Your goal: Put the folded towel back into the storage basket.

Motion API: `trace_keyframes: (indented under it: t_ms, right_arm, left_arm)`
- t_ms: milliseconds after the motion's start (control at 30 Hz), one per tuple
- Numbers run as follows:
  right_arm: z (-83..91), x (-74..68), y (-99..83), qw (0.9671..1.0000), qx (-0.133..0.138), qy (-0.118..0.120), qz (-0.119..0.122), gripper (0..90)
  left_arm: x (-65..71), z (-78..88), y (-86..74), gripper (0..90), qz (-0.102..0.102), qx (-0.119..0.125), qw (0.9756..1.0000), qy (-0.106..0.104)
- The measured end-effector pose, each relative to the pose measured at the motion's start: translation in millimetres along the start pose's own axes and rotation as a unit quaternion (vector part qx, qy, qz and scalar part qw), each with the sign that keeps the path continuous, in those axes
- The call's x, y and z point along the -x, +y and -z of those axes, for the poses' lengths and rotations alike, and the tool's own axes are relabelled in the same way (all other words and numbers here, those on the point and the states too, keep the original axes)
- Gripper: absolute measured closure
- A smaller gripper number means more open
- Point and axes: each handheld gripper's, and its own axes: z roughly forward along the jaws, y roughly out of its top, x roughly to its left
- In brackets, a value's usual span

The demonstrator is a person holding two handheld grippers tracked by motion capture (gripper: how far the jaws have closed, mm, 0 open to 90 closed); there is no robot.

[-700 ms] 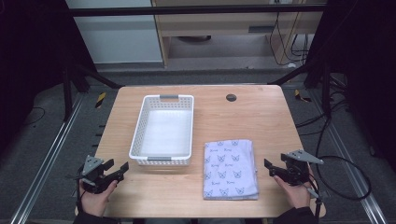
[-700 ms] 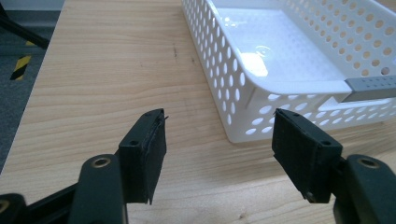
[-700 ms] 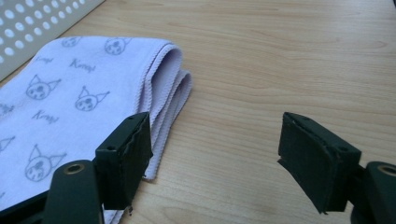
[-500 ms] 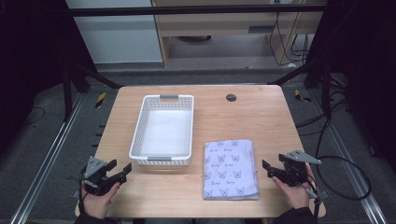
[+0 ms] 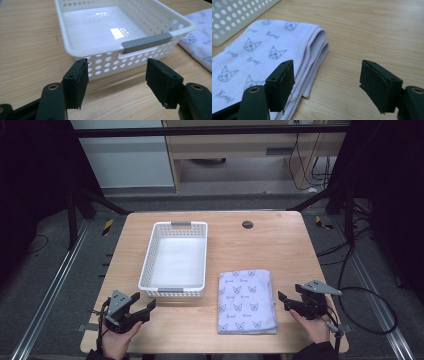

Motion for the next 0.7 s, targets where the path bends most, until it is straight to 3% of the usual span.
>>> trace_keyframes:
  t_ms: [167,700]
  right_arm:
    - [-0.4,-3.4,5.6,0.9999,-0.001,0.013,0.005,29.3]
    - [-0.6,-7.8,26.1,0.9995,0.006,0.030,0.004,31.3]
  left_arm:
    - [14.6,-1.6,5.6,35.3,-0.011,0.002,0.9997,-0.021]
    - [40.0,-9.7,26.6,36.2,-0.027,0.007,0.9987,-0.043]
